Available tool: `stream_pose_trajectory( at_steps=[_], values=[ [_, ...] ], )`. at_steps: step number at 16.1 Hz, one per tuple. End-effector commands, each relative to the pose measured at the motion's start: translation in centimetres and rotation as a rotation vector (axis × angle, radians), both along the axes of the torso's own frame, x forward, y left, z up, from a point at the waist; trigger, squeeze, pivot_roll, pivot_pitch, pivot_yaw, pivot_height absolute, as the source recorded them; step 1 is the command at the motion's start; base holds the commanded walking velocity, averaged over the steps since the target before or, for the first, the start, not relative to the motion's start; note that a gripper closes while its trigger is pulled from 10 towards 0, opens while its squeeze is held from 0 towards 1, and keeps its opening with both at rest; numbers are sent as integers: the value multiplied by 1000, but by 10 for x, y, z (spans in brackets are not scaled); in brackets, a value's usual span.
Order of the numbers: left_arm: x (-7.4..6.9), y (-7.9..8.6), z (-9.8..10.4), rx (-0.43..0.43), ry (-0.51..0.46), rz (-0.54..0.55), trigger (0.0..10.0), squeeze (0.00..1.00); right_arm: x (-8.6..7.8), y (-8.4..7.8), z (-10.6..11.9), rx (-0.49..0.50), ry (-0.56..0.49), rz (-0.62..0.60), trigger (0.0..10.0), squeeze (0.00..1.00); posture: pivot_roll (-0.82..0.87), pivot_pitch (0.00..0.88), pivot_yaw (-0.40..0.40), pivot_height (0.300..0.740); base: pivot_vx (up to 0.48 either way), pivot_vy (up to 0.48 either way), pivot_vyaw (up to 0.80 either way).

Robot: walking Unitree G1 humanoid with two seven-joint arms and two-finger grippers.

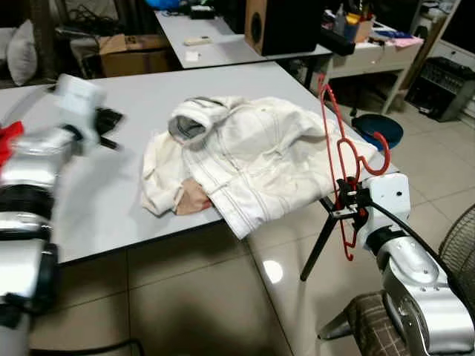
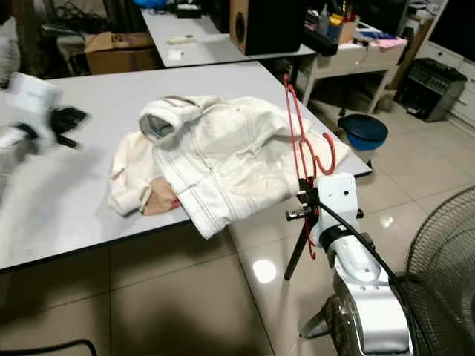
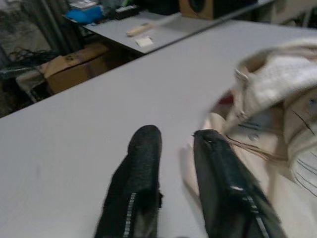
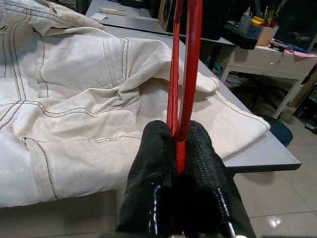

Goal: Hang hanger

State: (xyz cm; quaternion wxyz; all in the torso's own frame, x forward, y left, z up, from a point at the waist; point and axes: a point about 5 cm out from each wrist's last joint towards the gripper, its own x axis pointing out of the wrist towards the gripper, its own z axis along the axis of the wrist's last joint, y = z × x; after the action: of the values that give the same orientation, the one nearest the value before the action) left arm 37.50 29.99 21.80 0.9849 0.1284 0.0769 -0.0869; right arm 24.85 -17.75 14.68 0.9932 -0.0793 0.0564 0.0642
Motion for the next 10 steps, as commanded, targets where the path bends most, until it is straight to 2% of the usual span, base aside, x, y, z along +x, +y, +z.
stream_pose_trajectory(
  at_steps=[1,2,3,4,5,6,7,8,10],
  values=[
    [1,-1,21,-63,-104,-27,10000,894,-1,-1,4,8,-21,9,10000,0,-95,0,20,740,0,0,0],
    [1,-8,27,-105,-159,-64,10000,0,-1,-2,4,3,-22,7,10000,0,-95,0,20,740,0,0,0],
    [2,-37,23,-212,-202,-114,10000,0,1,-3,6,-65,-22,7,10000,0,-102,0,37,740,0,0,800],
    [-1,-59,18,-301,-226,-131,10000,0,1,-3,7,-103,-24,17,10000,0,-104,0,45,740,0,0,800],
    [-3,-65,16,-329,-235,-132,10000,0,0,-2,8,-106,-24,21,10000,0,-104,0,45,740,0,0,800],
    [-18,-97,-2,-256,-275,-165,10000,0,1,1,13,-91,-46,11,10000,0,-104,0,50,740,0,0,800],
    [-33,-122,-13,-215,-303,-174,10000,0,4,3,21,-87,-87,12,10000,0,-98,0,46,740,0,0,800],
    [-38,-132,-17,-231,-302,-184,10000,0,7,5,29,-97,-123,14,10000,0,-94,0,45,740,0,0,431],
    [-44,-139,-25,-207,-263,-185,10000,0,12,10,39,-92,-172,38,10000,0,-84,0,37,740,0,289,0]
  ],
)
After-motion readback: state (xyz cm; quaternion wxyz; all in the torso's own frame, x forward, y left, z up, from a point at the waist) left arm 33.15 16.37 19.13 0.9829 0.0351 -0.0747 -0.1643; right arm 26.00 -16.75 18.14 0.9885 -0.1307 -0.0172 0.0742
